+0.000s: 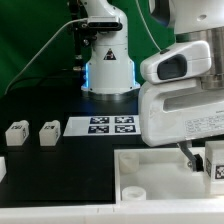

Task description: Assemble one leg

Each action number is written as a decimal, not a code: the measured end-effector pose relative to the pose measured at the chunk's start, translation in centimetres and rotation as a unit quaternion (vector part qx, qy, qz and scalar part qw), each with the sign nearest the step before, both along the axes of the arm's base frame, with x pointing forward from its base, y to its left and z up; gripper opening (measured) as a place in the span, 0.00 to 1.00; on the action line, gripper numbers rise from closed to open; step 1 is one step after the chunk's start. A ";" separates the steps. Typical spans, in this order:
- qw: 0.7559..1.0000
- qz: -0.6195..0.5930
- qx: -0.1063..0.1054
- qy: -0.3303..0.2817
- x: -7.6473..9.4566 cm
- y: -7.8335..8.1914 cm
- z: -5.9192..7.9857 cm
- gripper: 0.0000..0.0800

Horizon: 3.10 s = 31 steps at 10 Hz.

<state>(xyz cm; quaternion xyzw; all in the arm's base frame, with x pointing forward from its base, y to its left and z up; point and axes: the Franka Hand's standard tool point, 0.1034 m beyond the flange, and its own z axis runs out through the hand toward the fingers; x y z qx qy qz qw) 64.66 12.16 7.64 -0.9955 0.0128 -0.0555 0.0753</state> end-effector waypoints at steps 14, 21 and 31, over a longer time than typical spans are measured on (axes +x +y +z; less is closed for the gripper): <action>0.689 -0.703 0.125 0.124 -1.6 -1.9 -1.6 0.38; 0.905 -0.418 0.055 0.052 -1.4 0.6 -0.1 0.81; 0.999 0.004 -0.020 -0.034 0.0 -0.3 0.0 0.69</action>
Offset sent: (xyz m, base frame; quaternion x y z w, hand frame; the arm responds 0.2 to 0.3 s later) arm 0.0000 0.0000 0.0000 0.0000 0.0000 0.2667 0.9638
